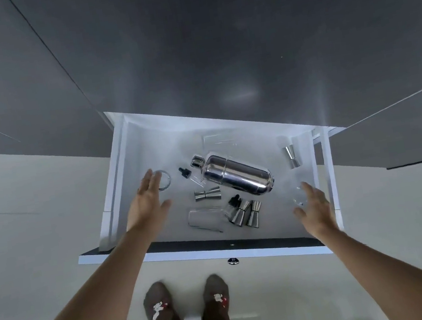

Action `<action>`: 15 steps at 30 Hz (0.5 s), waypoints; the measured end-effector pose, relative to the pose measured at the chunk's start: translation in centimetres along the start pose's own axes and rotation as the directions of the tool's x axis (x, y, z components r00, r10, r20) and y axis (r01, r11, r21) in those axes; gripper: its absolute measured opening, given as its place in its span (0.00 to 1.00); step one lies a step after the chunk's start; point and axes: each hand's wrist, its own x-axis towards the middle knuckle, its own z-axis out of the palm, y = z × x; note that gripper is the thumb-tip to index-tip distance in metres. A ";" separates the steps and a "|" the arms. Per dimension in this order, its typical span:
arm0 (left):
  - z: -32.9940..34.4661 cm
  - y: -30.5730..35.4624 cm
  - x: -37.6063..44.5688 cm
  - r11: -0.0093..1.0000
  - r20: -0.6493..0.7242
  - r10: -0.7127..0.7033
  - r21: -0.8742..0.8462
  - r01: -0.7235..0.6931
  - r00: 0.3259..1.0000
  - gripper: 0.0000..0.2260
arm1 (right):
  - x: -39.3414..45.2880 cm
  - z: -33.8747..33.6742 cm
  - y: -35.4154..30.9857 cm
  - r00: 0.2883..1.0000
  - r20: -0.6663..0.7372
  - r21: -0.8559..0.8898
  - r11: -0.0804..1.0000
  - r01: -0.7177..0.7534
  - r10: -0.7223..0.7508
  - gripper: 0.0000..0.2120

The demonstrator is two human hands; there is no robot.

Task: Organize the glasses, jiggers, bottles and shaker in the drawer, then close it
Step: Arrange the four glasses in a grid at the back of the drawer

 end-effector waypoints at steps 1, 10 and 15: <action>0.4 -0.1 0.5 1.000 -0.024 -0.001 -0.013 0.000 1.000 0.31 | 0.4 0.3 0.1 1.000 -0.022 0.015 1.000 0.006 -0.006 0.29; 0.0 -0.7 3.0 0.998 -0.127 0.020 -0.062 -0.028 0.992 0.25 | -0.2 0.3 0.1 0.971 -0.230 0.135 0.990 -0.028 0.059 0.25; -1.7 -1.0 5.0 0.996 -0.152 0.019 -0.078 -0.031 0.988 0.26 | -5.1 -2.7 -4.3 0.857 -0.515 0.264 0.954 0.138 0.018 0.27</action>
